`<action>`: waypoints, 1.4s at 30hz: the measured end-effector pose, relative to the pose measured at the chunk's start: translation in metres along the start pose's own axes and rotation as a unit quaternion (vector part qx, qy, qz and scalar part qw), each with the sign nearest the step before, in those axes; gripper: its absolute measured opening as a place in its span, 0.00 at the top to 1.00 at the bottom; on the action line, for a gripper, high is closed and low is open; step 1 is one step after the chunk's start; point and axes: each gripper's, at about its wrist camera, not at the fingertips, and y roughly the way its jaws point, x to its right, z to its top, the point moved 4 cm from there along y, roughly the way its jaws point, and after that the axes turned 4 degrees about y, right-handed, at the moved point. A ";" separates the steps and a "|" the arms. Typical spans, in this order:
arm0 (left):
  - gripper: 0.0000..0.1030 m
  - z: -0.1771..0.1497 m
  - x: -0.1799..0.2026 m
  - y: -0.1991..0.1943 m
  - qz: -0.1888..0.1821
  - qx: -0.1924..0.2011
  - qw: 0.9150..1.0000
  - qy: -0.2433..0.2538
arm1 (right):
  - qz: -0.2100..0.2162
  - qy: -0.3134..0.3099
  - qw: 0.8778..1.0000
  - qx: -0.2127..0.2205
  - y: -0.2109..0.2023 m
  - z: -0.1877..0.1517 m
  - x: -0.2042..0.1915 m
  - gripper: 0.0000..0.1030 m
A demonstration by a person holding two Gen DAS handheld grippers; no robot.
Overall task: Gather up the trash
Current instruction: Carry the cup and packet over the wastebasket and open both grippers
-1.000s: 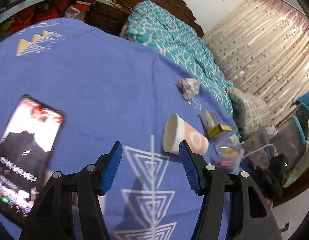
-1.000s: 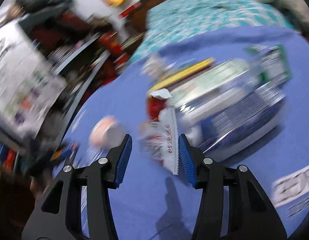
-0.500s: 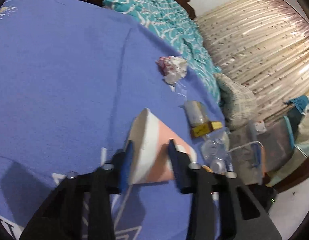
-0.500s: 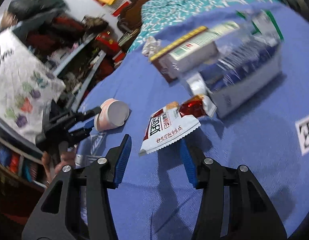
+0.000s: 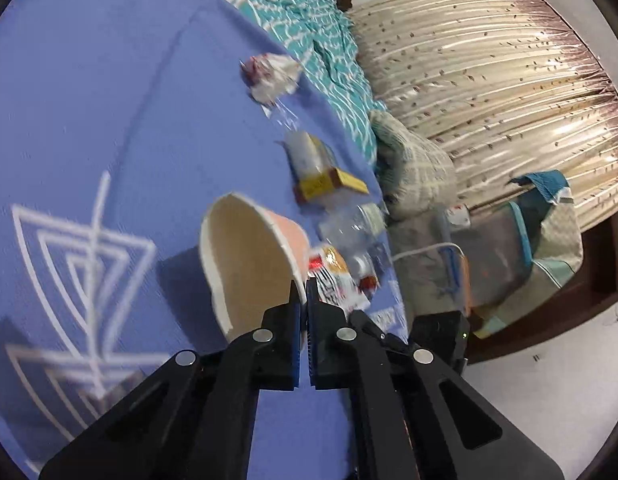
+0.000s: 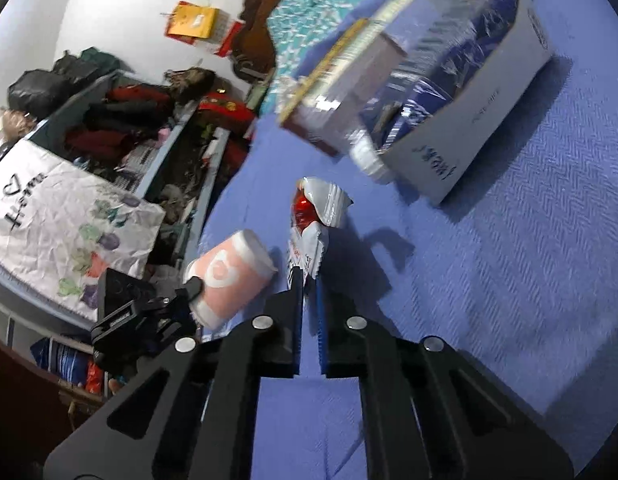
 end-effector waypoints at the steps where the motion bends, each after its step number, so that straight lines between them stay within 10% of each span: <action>1: 0.98 -0.002 0.004 0.001 -0.006 -0.003 1.000 0.001 | 0.004 -0.007 1.000 0.003 -0.006 -0.003 -0.003 0.94; 12: 0.98 -0.039 0.101 0.039 -0.055 -0.064 0.991 0.100 | 0.025 -0.027 0.995 0.094 -0.123 -0.021 -0.001 0.94; 23: 0.98 -0.089 0.158 0.158 -0.003 -0.171 0.966 0.194 | -0.072 0.039 0.980 0.180 -0.218 -0.032 0.078 0.89; 25: 0.97 -0.094 0.155 0.169 0.002 -0.180 0.965 0.193 | -0.078 0.051 0.981 0.170 -0.218 -0.037 0.088 0.70; 26: 0.97 -0.095 0.154 0.170 0.003 -0.181 0.964 0.193 | -0.082 0.050 0.981 0.167 -0.216 -0.039 0.089 0.35; 27: 0.97 -0.094 0.153 0.170 0.007 -0.178 0.964 0.197 | -0.093 0.042 0.980 0.169 -0.216 -0.043 0.087 0.21; 32: 0.94 -0.091 0.140 0.164 0.023 -0.175 0.965 0.196 | -0.151 -0.038 0.977 0.143 -0.192 -0.044 0.068 0.41; 42: 0.92 -0.088 0.132 0.162 0.010 -0.187 0.966 0.175 | -0.135 -0.038 0.982 0.124 -0.153 -0.038 0.063 0.91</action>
